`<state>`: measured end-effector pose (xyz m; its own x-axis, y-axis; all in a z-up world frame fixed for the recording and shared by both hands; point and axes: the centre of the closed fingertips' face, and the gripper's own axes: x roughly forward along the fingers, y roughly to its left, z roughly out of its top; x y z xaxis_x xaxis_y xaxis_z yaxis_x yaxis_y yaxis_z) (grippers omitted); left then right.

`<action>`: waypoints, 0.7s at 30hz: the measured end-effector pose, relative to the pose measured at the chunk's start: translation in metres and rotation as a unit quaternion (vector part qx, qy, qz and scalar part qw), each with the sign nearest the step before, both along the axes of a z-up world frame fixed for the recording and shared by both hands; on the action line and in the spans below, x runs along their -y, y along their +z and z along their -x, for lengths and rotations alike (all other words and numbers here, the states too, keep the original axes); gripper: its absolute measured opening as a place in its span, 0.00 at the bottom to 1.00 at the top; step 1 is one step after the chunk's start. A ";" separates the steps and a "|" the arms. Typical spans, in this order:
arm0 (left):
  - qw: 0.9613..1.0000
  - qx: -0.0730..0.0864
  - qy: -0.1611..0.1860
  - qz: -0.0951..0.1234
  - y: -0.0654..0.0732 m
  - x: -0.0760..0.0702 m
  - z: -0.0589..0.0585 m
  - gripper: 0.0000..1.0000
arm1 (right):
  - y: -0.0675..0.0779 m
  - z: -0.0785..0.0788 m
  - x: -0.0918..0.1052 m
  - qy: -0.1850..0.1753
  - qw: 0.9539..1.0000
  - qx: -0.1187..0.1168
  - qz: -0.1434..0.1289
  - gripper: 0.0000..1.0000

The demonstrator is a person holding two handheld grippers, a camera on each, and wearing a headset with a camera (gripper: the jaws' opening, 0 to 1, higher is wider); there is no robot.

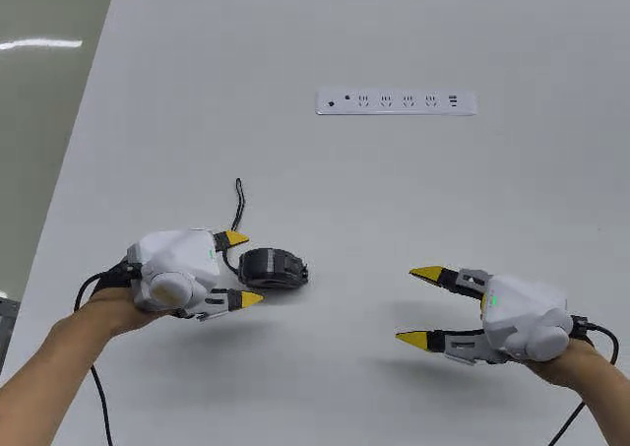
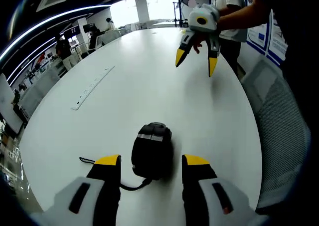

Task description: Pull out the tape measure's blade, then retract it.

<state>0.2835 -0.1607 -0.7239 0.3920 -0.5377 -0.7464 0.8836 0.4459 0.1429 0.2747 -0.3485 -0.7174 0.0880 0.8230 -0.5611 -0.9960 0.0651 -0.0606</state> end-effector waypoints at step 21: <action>0.997 -0.025 -0.075 -0.025 -0.028 0.003 -0.007 0.29 | -0.018 -0.023 -0.049 0.054 0.998 -0.009 -0.005 0.42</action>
<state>0.2902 -0.1638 -0.7522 0.2707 -0.5495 -0.7904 0.9466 0.3013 0.1146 0.2978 -0.2997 -0.7351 -0.0115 0.8323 -0.5542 -0.9982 -0.0422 -0.0426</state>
